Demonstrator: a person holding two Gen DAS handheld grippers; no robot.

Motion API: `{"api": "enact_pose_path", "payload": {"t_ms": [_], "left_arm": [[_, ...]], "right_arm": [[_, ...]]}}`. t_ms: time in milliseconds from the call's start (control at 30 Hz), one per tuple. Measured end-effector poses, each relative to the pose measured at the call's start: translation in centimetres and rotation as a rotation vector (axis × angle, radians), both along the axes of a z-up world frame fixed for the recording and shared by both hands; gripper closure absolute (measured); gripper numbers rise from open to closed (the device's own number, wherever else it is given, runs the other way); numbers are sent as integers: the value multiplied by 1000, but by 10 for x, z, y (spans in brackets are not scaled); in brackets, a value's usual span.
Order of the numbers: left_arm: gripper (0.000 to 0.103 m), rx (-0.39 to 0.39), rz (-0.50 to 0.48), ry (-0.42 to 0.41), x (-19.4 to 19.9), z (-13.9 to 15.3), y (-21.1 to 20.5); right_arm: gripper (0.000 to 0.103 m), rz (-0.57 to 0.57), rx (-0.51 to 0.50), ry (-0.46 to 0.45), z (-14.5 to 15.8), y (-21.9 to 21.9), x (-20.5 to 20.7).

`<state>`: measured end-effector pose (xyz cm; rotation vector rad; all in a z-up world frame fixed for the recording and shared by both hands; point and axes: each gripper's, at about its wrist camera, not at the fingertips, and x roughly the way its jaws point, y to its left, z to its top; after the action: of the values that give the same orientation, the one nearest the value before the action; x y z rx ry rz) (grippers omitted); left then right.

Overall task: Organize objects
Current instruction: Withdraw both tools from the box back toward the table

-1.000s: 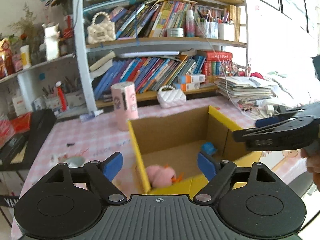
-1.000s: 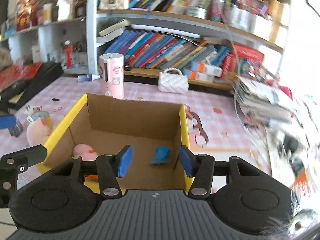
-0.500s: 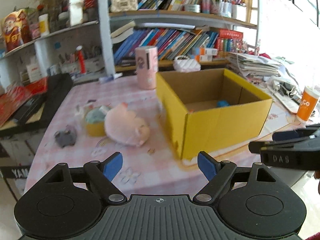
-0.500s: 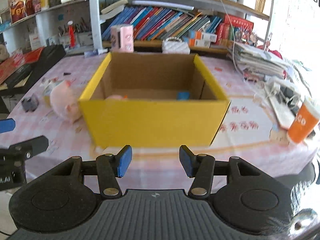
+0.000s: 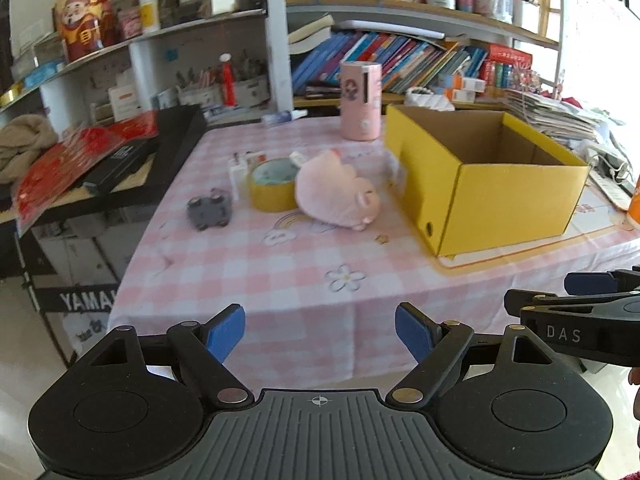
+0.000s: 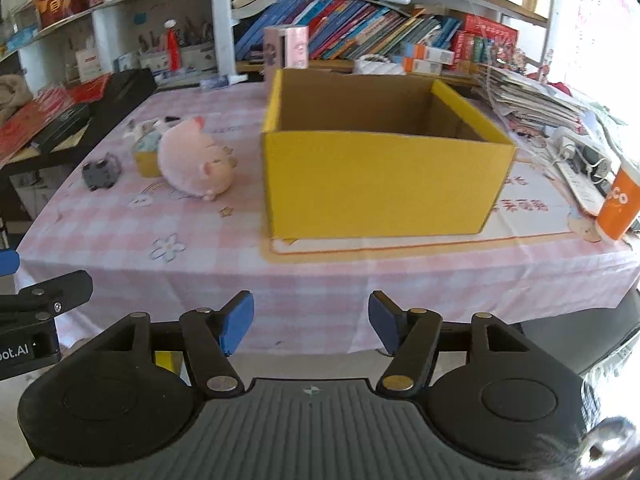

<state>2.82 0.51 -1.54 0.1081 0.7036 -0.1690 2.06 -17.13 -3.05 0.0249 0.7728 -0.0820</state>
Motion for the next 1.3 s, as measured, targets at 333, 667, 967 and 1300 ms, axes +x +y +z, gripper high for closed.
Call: {"api": "enact_pose_path", "payload": {"t_ms": [333, 667, 967, 1300], "left_arm": [[18, 4, 50, 2, -9, 0, 31], [18, -11, 86, -21, -11, 4, 56], [18, -24, 122, -28, -6, 6, 71], [18, -30, 140, -3, 18, -1, 77]], "right_arm": [[36, 77, -6, -5, -1, 38, -3], [31, 110, -21, -45, 8, 61, -2], [30, 136, -35, -62, 13, 78, 4], [30, 153, -34, -57, 7, 84, 29]]}}
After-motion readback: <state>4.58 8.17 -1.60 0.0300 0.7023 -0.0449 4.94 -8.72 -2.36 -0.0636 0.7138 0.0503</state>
